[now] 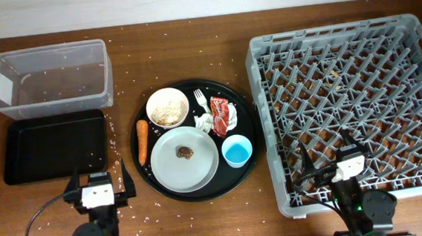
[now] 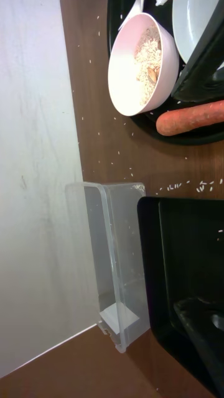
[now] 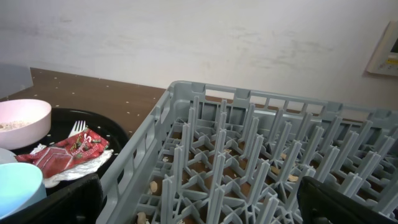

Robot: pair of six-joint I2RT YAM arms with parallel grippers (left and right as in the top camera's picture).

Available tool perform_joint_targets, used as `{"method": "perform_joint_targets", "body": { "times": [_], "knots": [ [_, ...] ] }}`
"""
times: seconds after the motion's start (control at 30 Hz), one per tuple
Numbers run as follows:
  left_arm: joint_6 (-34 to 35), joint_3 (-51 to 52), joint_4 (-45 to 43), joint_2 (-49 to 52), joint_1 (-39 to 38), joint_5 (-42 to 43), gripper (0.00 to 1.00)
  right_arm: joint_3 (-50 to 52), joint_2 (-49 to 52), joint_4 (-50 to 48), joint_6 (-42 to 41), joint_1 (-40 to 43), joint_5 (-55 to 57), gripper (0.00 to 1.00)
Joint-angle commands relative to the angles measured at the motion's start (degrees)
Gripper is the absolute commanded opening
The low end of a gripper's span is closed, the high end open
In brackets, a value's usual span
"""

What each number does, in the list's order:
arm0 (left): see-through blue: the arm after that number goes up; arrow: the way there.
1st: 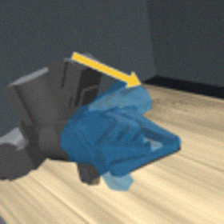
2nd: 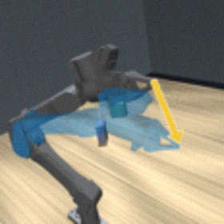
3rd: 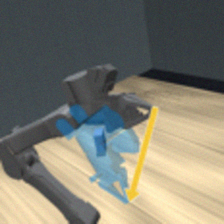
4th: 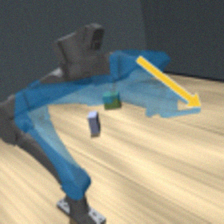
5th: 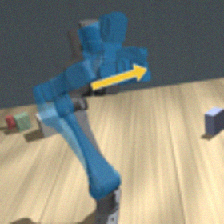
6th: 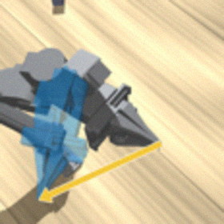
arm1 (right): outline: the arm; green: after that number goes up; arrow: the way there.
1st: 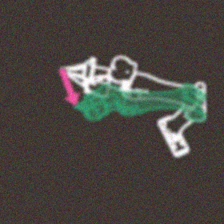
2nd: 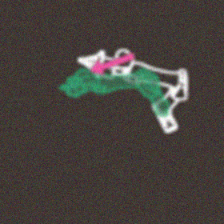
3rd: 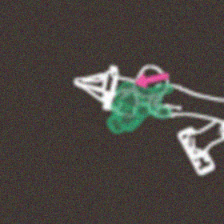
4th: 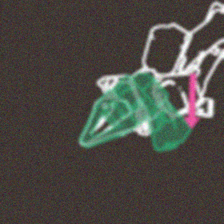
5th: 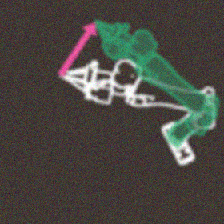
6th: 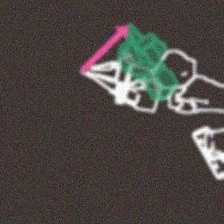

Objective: Sort waste into correct bins and load items into the dishwasher rack
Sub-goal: 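Move both grippers from rest toward the platter items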

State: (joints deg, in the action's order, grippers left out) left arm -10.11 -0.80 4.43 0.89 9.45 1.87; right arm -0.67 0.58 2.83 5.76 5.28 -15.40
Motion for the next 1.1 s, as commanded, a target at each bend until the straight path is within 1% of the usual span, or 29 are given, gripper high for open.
{"method": "perform_joint_targets", "body": {
  "times": [0.0, 0.63, 0.73, 0.8, 0.87, 0.97, 1.0, 1.07],
  "knots": [
    [-0.7, 0.3, 0.2, -0.4, 0.0, -0.4, 0.99, 0.3, -0.2, 0.2, -0.6, 0.3, -0.5, 0.98],
    [-0.7, 0.3, 0.2, -0.4, 0.0, -0.4, 0.99, 0.3, -0.2, 0.2, -0.6, 0.3, -0.5, 0.98],
    [-0.7, 0.3, -0.3, -0.4, 0.1, -8.7, 0.99, 0.3, -0.2, -2.1, -0.2, 0.4, 0.4, 0.98],
    [-0.7, 0.3, -0.3, -0.4, 0.1, -8.8, 0.99, 0.3, -0.2, -5.7, -0.2, 0.4, 0.4, 0.98],
    [-0.7, 0.3, -0.7, -0.4, 0.1, -11.4, 0.99, 0.3, -0.2, -8.6, -0.2, 0.4, 0.3, 0.98],
    [-0.7, 0.3, -1.0, -0.4, 0.1, -10.4, 0.99, -0.9, -0.2, -14.4, -1.6, 0.4, -0.9, 0.98],
    [-0.7, 0.3, -3.5, -0.4, 0.1, -8.5, 0.99, -2.3, -0.2, -15.3, -2.2, 0.4, -0.9, 0.98],
    [-0.7, 0.1, -12.1, -0.4, 0.1, 1.1, 0.99, -7.0, 0.1, -11.6, -2.2, 0.4, -0.9, 0.98]
  ]
}}
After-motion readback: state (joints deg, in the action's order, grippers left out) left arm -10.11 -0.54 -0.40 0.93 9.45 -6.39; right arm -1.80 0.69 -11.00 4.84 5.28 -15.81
